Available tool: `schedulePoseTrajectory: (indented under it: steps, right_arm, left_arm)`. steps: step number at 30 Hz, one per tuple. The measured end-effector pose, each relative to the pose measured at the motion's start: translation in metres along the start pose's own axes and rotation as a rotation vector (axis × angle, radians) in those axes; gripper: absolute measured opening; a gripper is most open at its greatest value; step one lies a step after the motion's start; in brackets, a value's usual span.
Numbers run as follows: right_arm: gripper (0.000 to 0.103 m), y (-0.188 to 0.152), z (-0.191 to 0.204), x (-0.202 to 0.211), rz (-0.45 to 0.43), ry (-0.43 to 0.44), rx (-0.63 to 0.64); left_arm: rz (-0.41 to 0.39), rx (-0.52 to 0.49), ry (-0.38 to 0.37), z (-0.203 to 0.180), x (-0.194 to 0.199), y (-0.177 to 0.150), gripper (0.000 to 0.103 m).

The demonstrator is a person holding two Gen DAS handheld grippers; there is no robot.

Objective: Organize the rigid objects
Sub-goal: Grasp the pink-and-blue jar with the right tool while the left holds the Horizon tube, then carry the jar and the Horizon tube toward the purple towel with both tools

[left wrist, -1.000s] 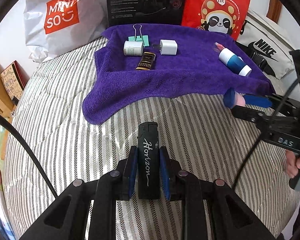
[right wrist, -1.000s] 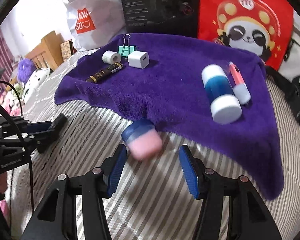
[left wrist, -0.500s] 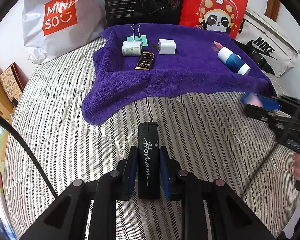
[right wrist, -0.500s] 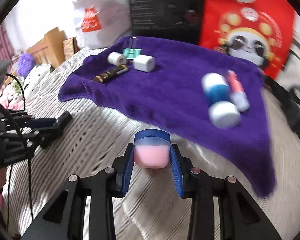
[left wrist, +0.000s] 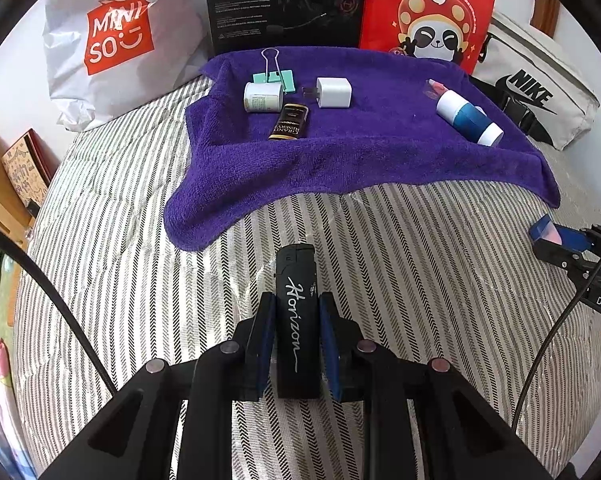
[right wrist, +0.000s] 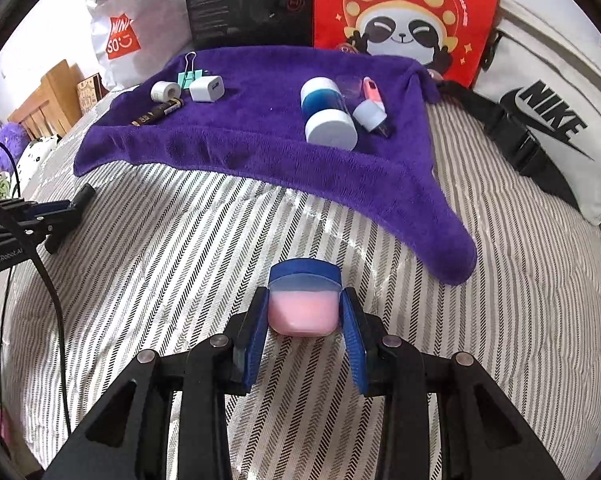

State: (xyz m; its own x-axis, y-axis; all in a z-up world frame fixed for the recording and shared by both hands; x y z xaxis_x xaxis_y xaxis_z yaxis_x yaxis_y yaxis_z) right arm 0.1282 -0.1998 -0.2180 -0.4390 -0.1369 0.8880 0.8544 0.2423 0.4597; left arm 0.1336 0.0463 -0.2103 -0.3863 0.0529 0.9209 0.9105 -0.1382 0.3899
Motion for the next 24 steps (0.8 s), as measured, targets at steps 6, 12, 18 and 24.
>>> schedulePoseTrajectory:
  steps: [6, 12, 18, 24]
  right_arm:
    - [0.036, 0.0000, -0.0003, 0.0002, -0.001, -0.005, 0.001]
    - [0.036, -0.0005, -0.0015, 0.0008, -0.006, 0.008, -0.006]
    - [0.036, -0.0006, -0.0011, 0.0009, -0.011, 0.012, -0.014]
    - [0.036, -0.0016, -0.0020, 0.0012, -0.024, 0.028, -0.016]
  left_arm:
    - [0.017, -0.001, -0.003, -0.0002, -0.0012, 0.0020, 0.021]
    - [0.021, 0.011, -0.029, 0.0032, -0.0007, 0.0002, 0.021]
    - [0.048, 0.014, -0.045, 0.0049, -0.0021, 0.0007, 0.021]
    - [0.065, 0.001, -0.015, 0.0009, -0.0031, 0.0011, 0.021]
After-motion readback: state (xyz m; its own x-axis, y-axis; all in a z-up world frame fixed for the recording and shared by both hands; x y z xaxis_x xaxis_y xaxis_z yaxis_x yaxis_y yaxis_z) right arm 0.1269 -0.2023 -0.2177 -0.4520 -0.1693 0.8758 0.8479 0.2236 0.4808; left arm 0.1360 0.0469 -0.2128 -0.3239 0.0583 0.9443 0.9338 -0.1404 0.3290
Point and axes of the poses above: each gripper's, at about its wrist camera, not at the fingertips, and x roughly against the way its jaws point, z to its left, y to its top, the point moved 8 cm from there along -x, roughly the way its jaws point, and after that the axes turned 5 degrees about z, right-handed, at the moved point
